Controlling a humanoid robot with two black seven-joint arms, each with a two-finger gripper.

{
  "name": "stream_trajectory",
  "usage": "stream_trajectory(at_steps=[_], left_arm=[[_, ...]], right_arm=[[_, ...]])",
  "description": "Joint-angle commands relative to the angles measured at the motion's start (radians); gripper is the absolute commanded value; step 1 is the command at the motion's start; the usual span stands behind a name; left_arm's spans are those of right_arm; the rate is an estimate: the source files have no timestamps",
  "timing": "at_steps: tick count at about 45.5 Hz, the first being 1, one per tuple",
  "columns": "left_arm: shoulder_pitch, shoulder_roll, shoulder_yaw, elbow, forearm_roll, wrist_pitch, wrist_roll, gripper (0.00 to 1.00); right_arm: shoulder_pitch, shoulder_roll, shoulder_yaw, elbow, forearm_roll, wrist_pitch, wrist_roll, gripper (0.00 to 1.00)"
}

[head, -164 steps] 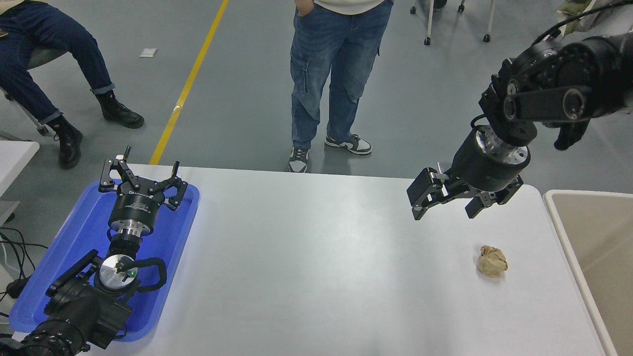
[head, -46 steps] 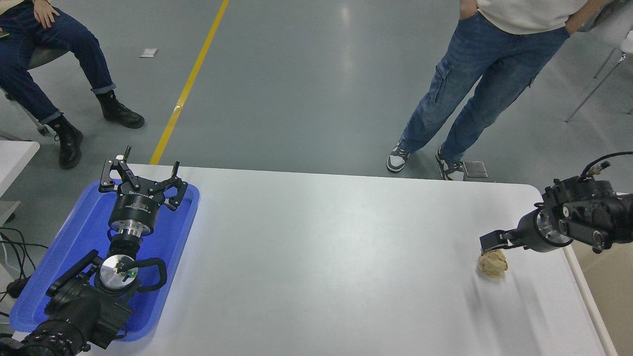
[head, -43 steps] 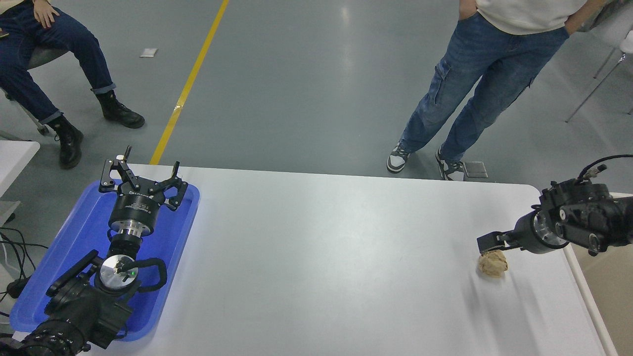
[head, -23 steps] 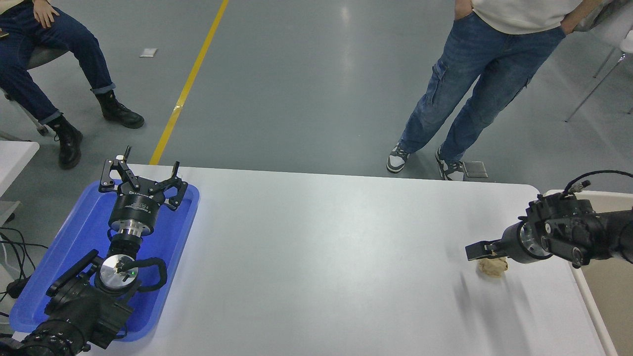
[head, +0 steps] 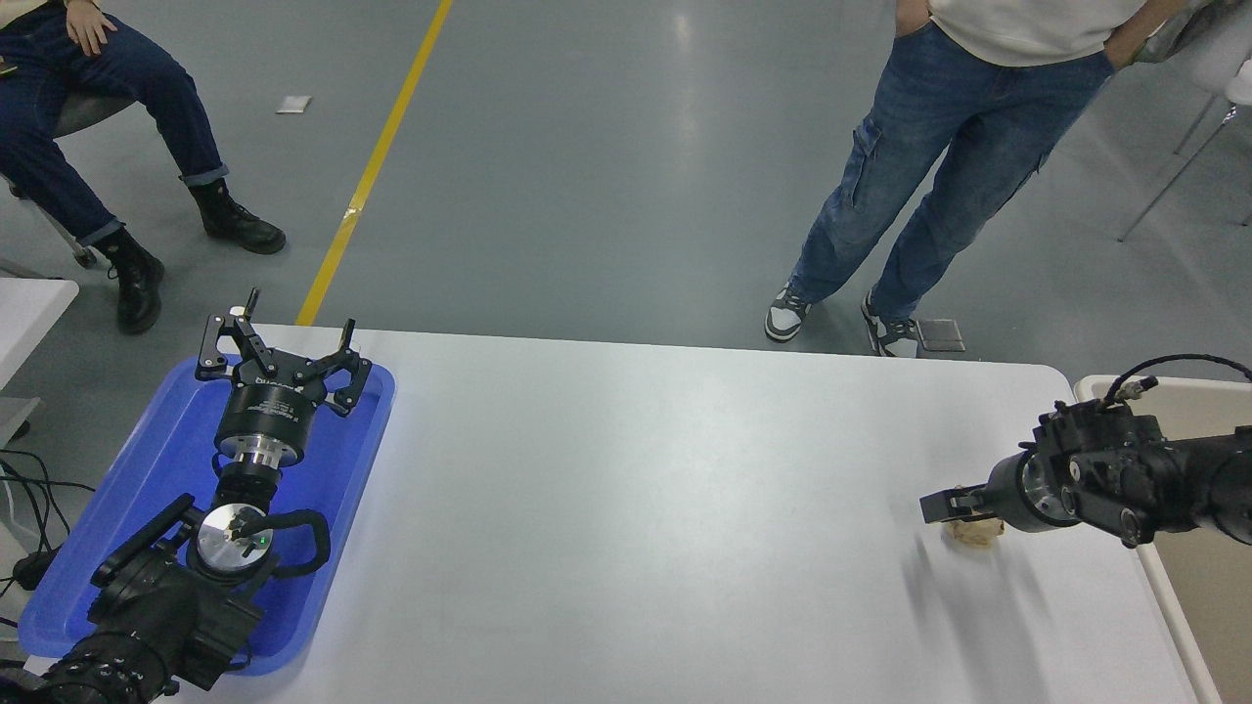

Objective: Pick up paper ball place in dustbin

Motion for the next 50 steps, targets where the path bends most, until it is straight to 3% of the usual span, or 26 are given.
stream_trajectory(at_steps=[1,4,5,20,31,50], left_arm=[[0.0,0.0,0.0,0.0,0.0,0.0,0.0,1.0],[0.0,0.0,0.0,0.0,0.0,0.0,0.0,1.0],[0.0,0.0,0.0,0.0,0.0,0.0,0.0,1.0],[0.0,0.0,0.0,0.0,0.001,0.0,0.0,1.0],[0.0,0.0,0.0,0.0,0.0,0.0,0.0,1.0],[0.0,0.0,0.0,0.0,0.0,0.0,0.002,1.0]], right_arm=[[-0.013,0.006,-0.001,-0.002,-0.006,-0.022,-0.009,0.31],[-0.013,0.004,-0.001,-0.002,-0.026,-0.024,-0.009,0.04],[-0.013,0.004,-0.001,-0.002,-0.033,-0.025,-0.009,0.0],[0.029,-0.011,-0.003,0.029,-0.047,-0.013,0.002,0.0],[0.158,-0.095,-0.024,0.175,-0.047,0.004,0.003,0.0],[0.749,-0.218,-0.275,0.61,-0.026,0.145,0.003,0.0]])
